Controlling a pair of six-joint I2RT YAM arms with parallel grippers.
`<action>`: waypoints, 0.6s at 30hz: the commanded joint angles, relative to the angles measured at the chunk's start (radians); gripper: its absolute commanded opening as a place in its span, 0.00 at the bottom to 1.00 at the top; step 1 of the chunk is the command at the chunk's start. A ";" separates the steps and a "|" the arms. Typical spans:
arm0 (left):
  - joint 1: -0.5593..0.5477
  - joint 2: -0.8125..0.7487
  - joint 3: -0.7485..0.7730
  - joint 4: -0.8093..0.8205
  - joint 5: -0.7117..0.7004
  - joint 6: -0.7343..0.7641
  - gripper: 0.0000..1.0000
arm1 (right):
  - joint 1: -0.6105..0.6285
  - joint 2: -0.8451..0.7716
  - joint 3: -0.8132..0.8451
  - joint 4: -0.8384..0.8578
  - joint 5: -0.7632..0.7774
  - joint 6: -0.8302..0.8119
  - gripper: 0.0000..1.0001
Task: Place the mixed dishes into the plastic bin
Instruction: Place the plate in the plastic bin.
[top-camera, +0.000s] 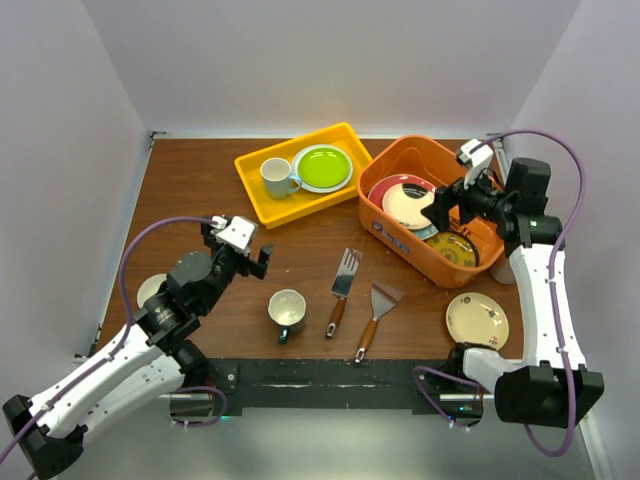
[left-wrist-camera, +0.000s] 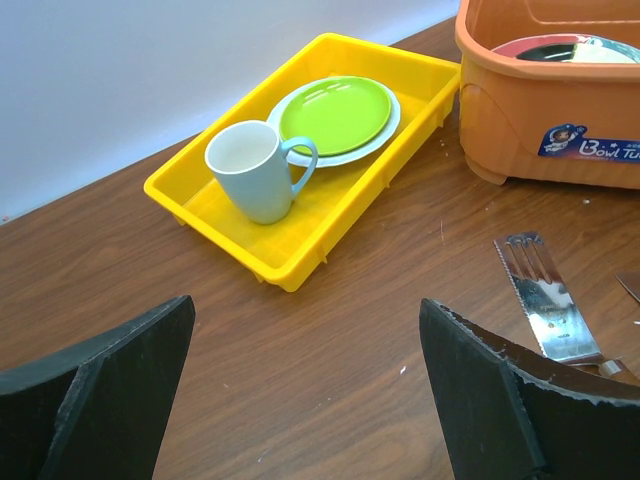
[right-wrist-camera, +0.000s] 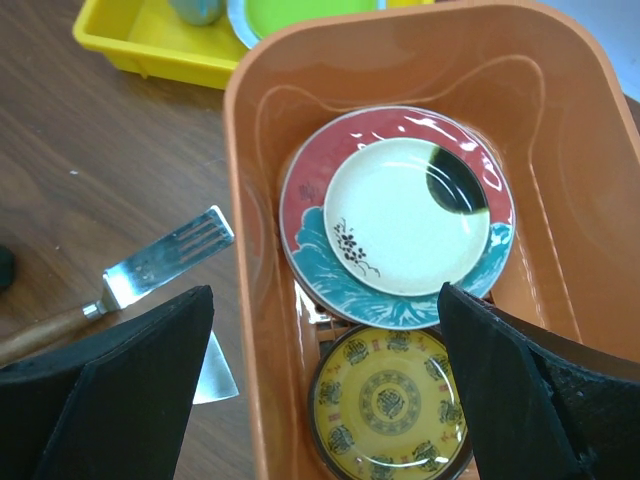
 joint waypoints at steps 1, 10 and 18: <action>0.008 -0.005 -0.012 0.044 0.007 0.010 1.00 | 0.000 -0.035 0.001 -0.014 -0.093 -0.048 0.99; 0.008 -0.004 -0.014 0.044 0.010 0.010 1.00 | -0.001 -0.038 0.016 -0.086 -0.152 -0.111 0.99; 0.008 0.001 -0.014 0.044 0.010 0.012 1.00 | 0.000 -0.053 0.022 -0.120 -0.169 -0.149 0.99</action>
